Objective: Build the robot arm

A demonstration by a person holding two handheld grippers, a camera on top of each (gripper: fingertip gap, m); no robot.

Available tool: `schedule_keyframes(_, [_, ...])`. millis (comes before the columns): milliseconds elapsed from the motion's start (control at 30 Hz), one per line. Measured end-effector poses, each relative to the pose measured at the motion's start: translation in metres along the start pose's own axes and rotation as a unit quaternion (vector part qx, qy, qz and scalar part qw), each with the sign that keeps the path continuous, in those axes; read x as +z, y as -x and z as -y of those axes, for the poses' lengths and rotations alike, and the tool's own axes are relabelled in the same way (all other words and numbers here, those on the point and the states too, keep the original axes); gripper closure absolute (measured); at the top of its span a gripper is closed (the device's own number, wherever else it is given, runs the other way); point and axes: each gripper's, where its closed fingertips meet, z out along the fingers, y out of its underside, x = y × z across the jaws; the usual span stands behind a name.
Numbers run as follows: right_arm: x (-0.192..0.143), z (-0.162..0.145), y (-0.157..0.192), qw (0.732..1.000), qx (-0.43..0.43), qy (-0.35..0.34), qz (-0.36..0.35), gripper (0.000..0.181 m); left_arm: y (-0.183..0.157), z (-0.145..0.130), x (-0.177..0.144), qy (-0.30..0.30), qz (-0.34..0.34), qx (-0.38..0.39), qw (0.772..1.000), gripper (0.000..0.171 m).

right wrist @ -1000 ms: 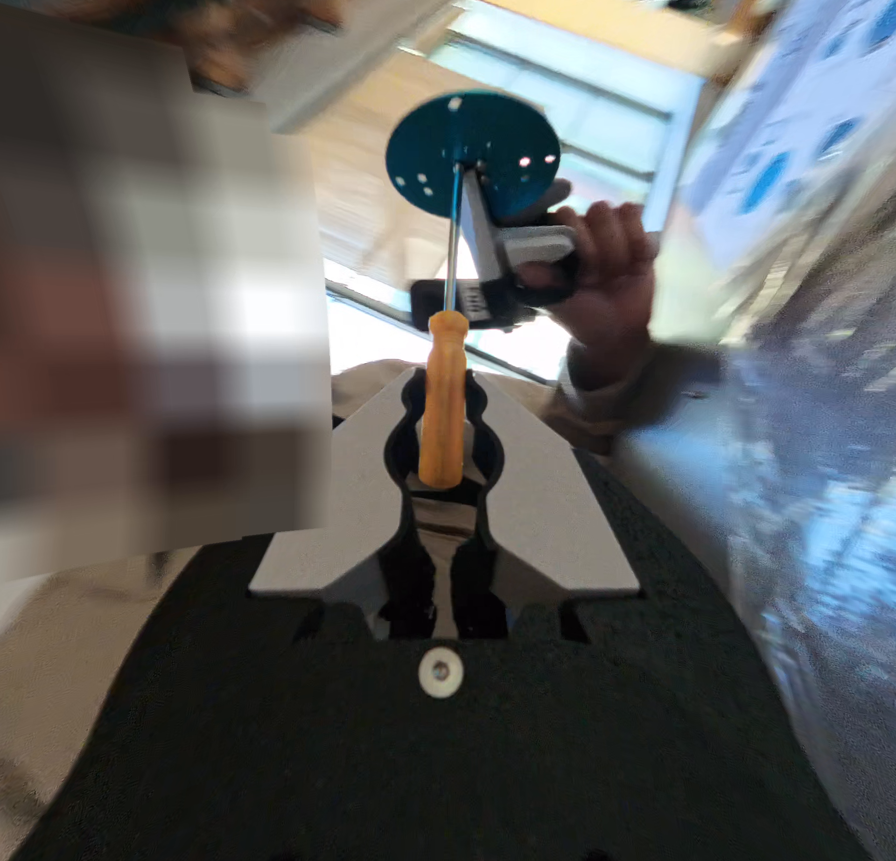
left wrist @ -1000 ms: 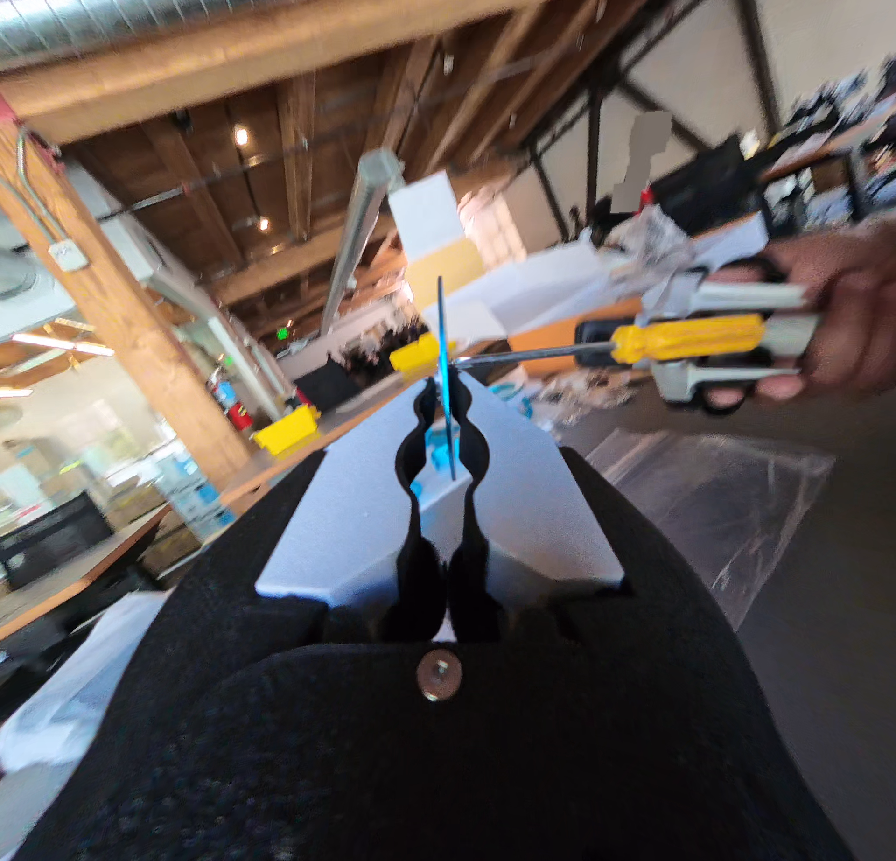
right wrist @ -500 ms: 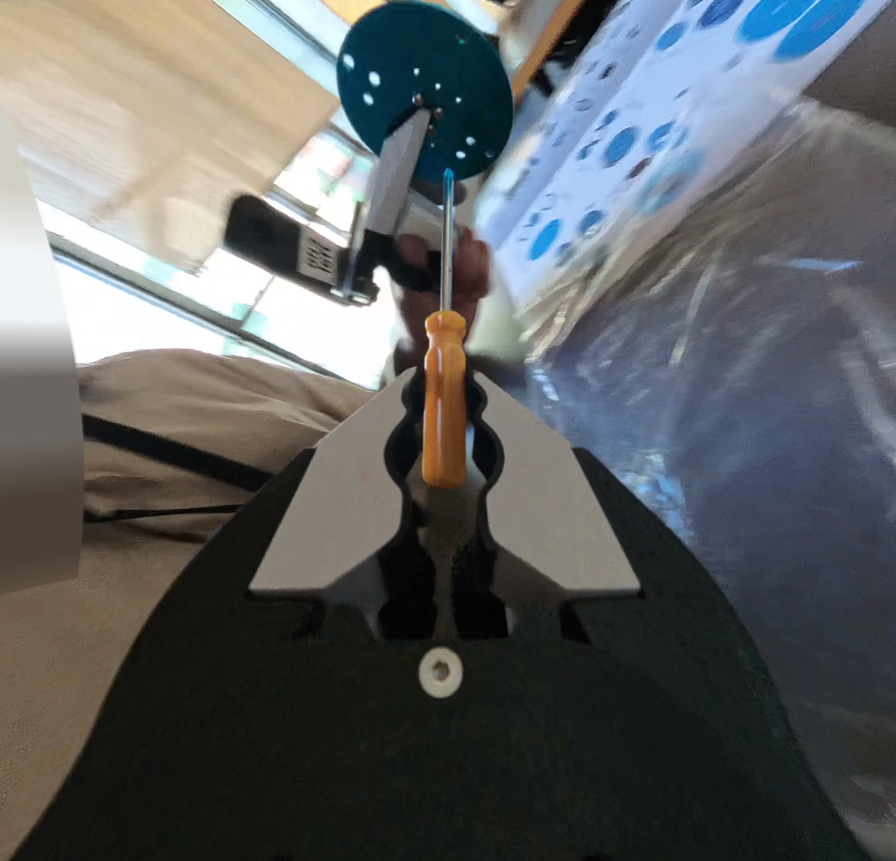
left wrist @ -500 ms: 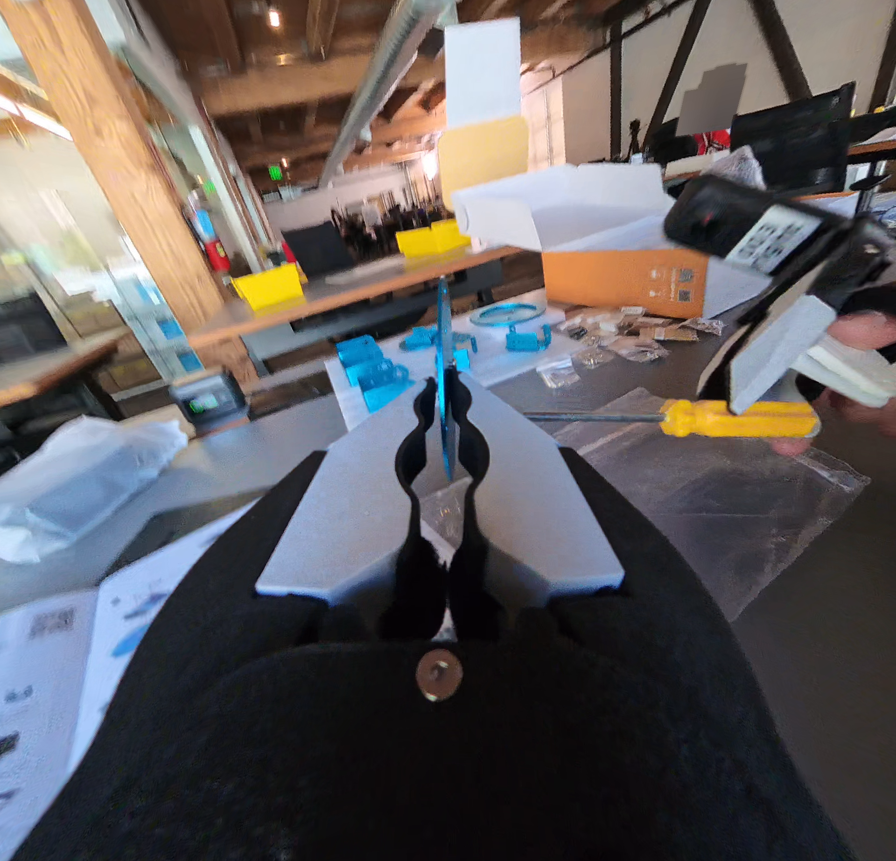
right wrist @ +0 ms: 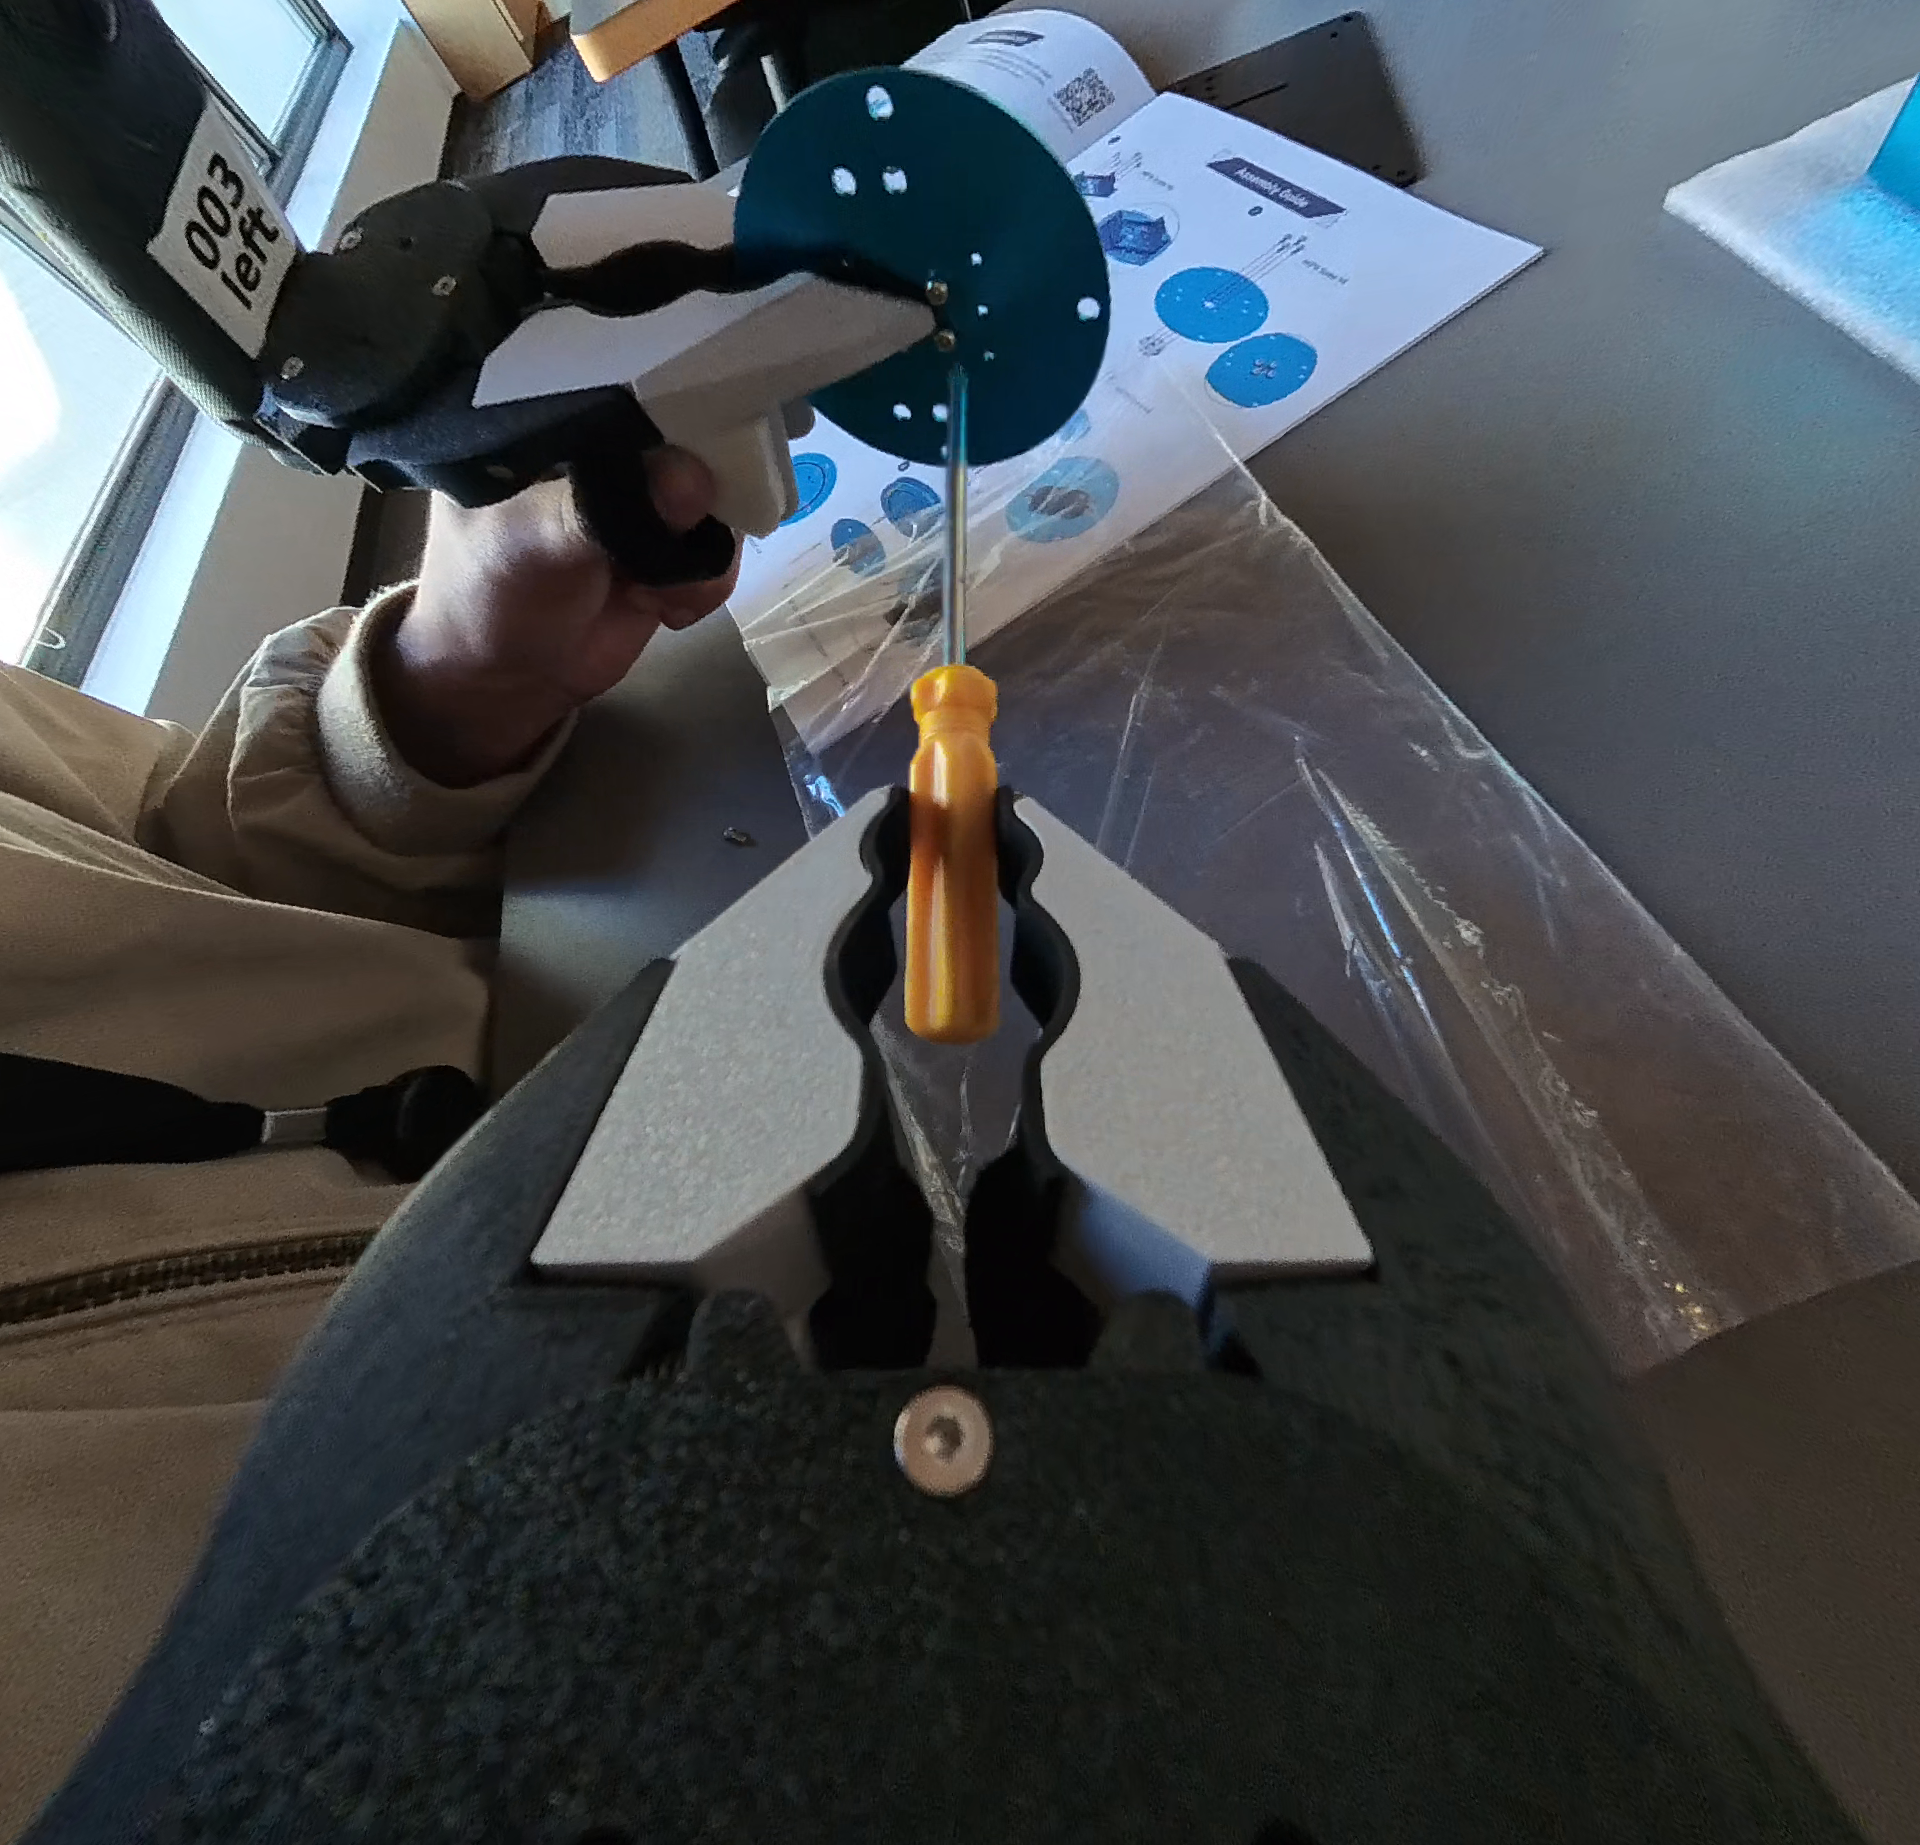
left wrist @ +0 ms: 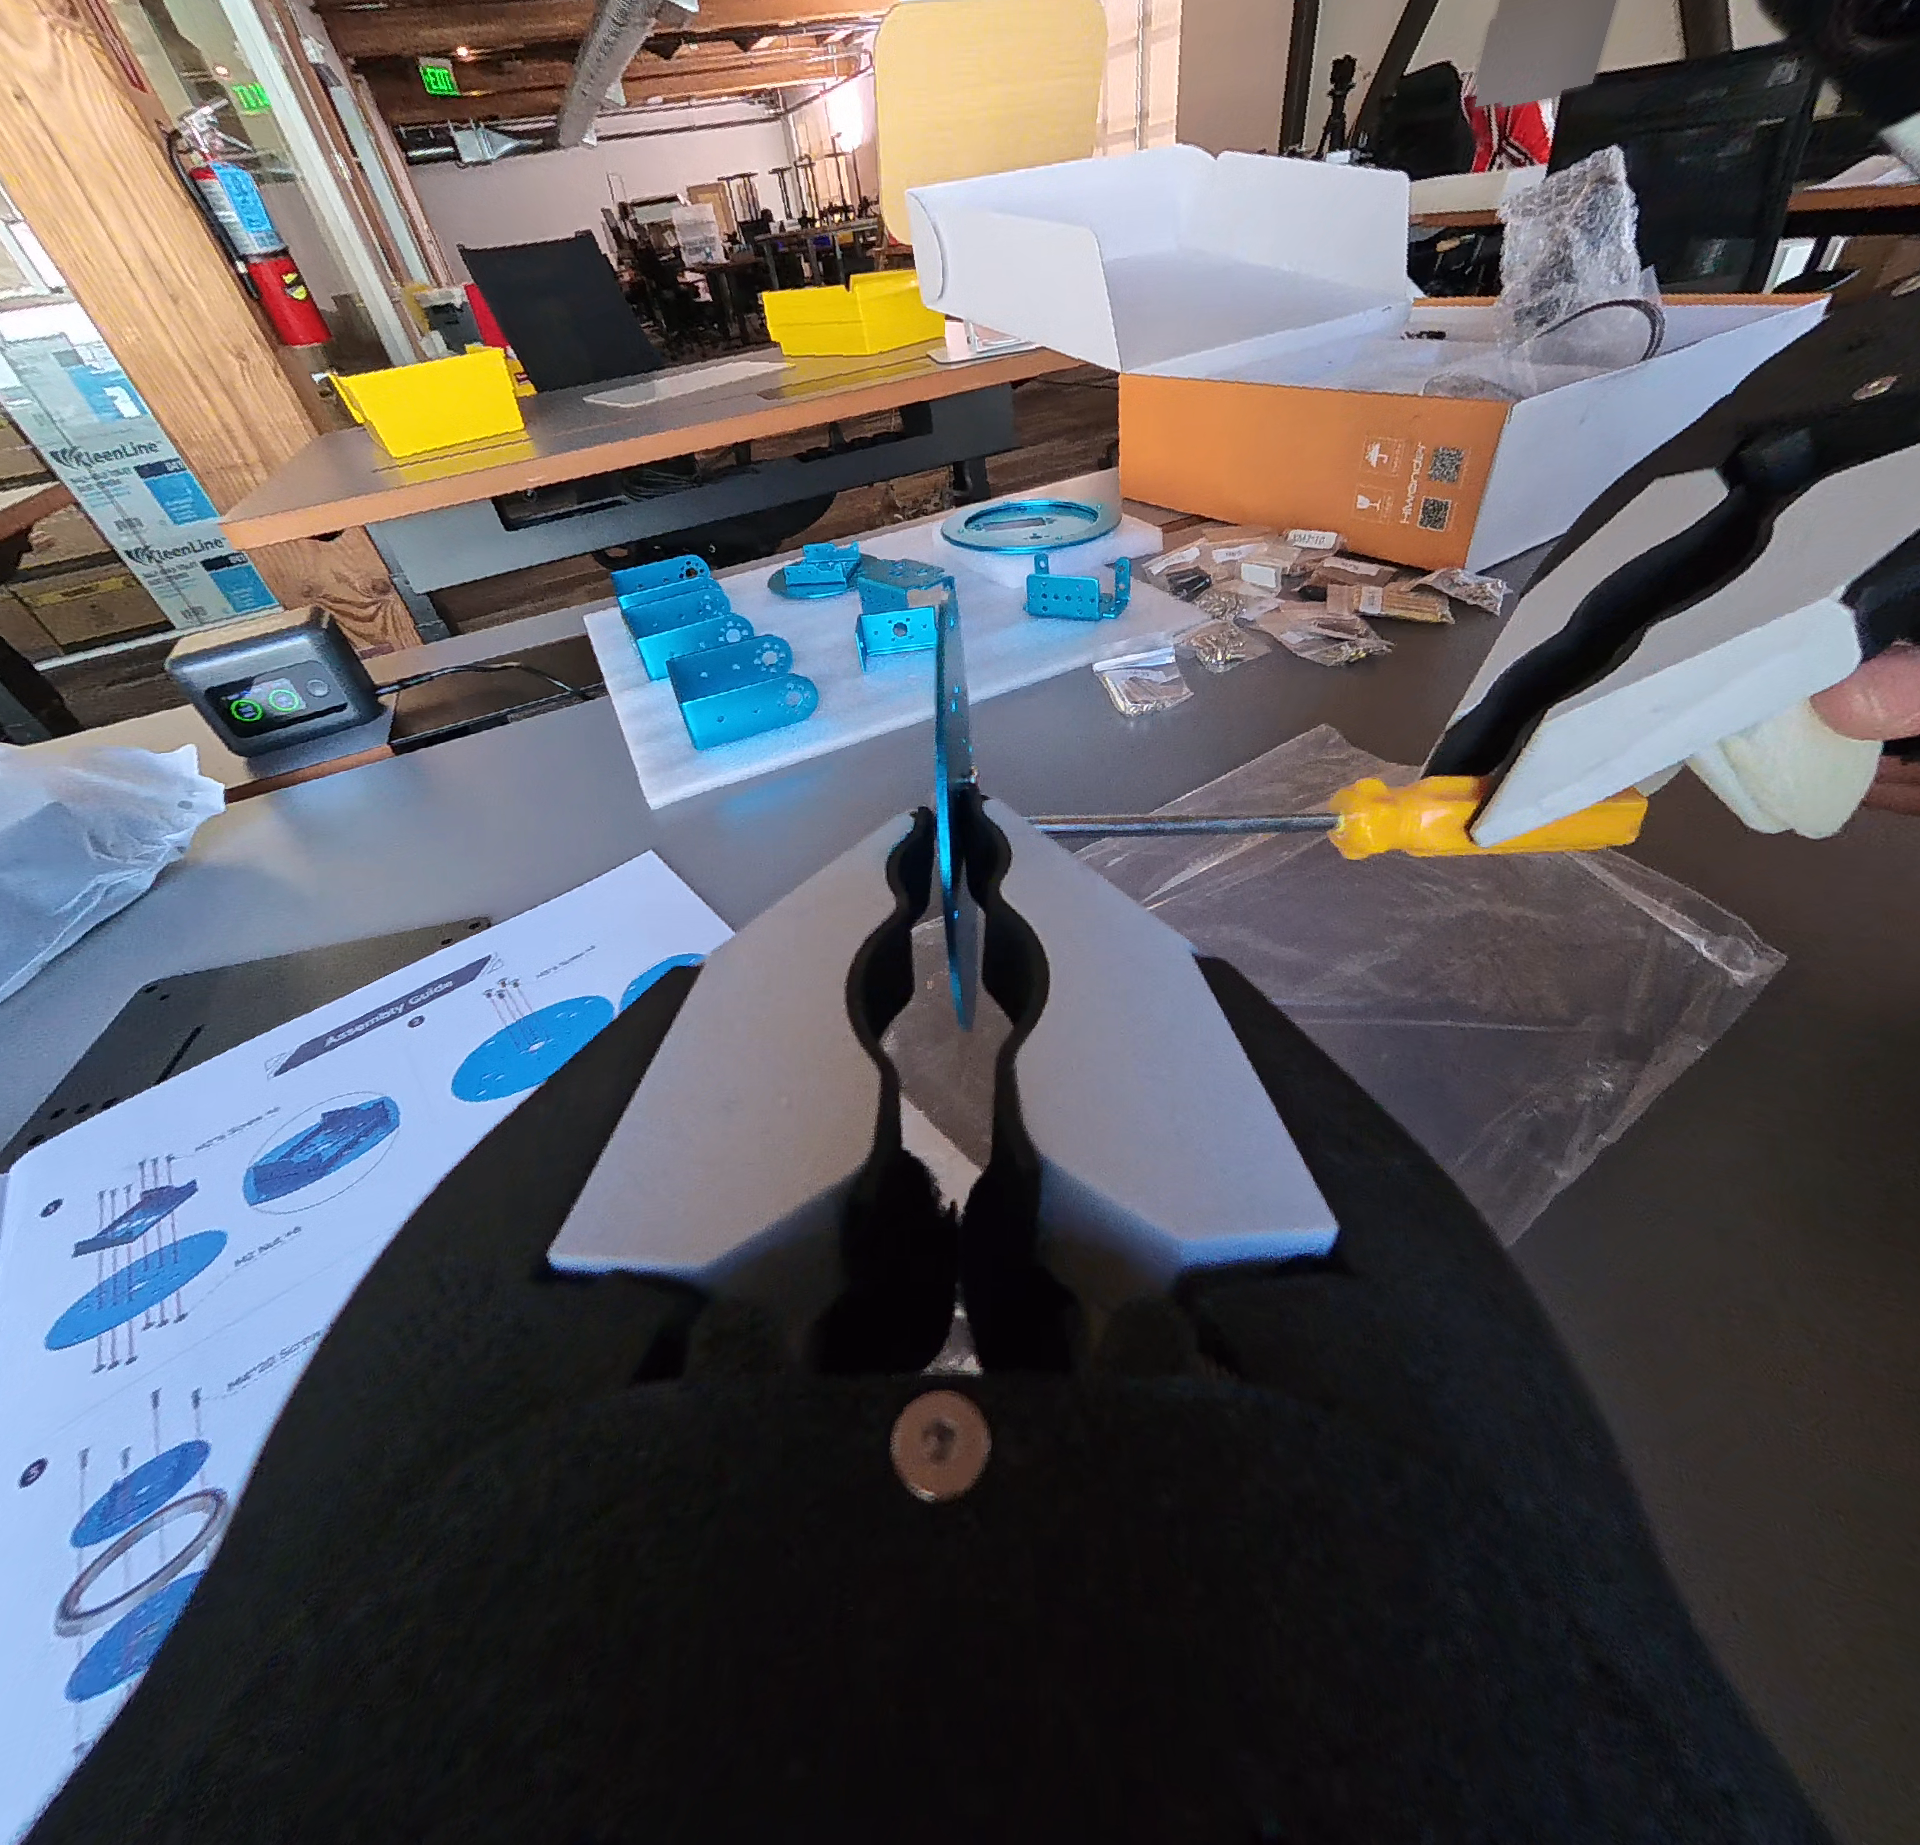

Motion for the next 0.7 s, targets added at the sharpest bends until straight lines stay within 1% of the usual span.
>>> schedule_keyframes(300, [-0.0014, 0.002, 0.0045, 0.999, 0.025, -0.009, 0.029, 0.166, -0.0046, 0.0004, 0.001, -0.002, -0.01, 0.002, 1.0, 0.166])
schedule_keyframes(700, [-0.0024, 0.0018, 0.0025, 0.999, 0.024, -0.009, 0.024, 0.166, -0.0026, -0.0006, 0.0013, -0.001, -0.008, 0.0, 1.0, 0.166])
